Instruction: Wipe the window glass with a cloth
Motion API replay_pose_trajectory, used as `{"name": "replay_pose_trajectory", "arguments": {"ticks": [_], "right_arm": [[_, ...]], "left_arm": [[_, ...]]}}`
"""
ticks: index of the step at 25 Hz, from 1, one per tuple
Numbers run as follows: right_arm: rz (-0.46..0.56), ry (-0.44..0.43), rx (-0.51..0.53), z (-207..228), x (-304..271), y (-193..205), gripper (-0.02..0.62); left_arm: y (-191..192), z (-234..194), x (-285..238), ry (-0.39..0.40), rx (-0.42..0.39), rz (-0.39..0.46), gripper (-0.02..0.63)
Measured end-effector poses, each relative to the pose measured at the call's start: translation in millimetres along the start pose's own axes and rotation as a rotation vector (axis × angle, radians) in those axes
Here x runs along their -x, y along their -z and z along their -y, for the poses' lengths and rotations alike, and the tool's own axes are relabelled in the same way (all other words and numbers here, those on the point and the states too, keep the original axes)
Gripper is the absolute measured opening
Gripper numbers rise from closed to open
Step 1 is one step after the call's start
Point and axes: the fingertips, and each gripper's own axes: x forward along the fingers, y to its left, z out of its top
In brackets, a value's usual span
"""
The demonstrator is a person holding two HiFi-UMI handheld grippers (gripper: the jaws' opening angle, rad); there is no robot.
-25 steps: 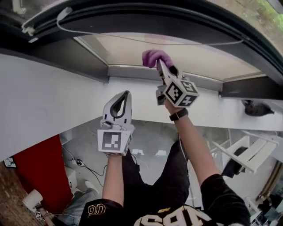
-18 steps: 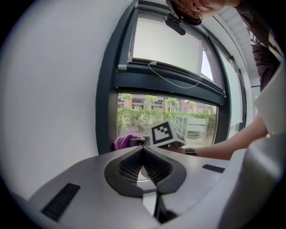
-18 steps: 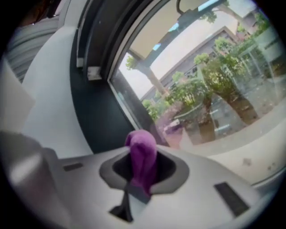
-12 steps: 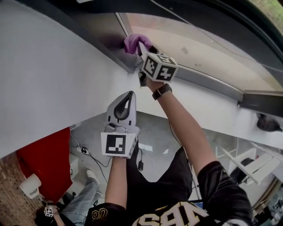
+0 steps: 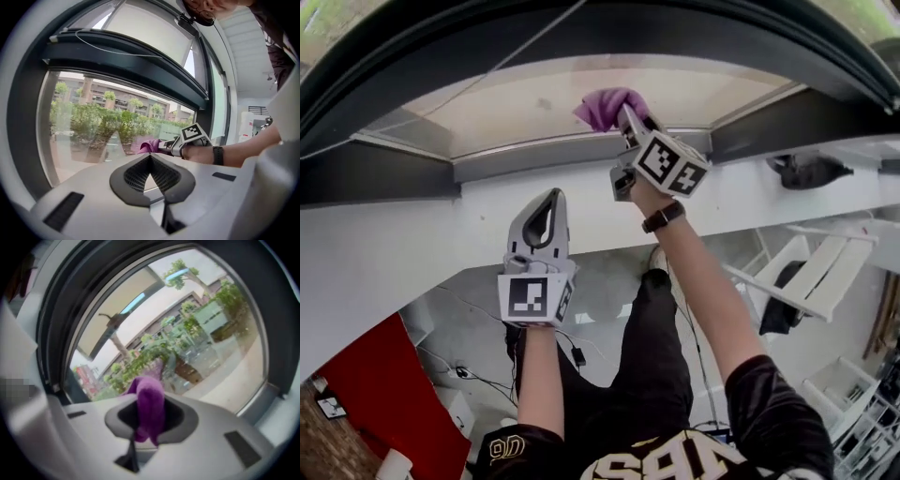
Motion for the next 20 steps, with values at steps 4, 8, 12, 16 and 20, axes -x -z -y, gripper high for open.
{"name": "replay_pose_trajectory", "arguments": {"ticks": [4, 8, 12, 16, 20], "right_arm": [[0.122, 0.18, -0.095, 115, 59, -75, 0.08], [0.218, 0.358, -0.138, 212, 104, -127, 0.078], [0.207, 0.42, -0.14, 232, 115, -129, 0.08], [0.115, 0.328, -0.114, 159, 85, -69, 0.08], [-0.02, 0.188, -0.097, 51, 34, 27, 0.08]], "left_arm": [[10, 76, -45, 0.097, 0.016, 0.001, 0.012], [18, 119, -65, 0.14, 0.021, -0.003, 0.012], [13, 118, -59, 0.12, 0.03, -0.002, 0.012], [2, 67, -30, 0.056, 0.019, 0.005, 0.012], [-6, -3, 19, -0.039, -0.019, -0.015, 0.012]]}}
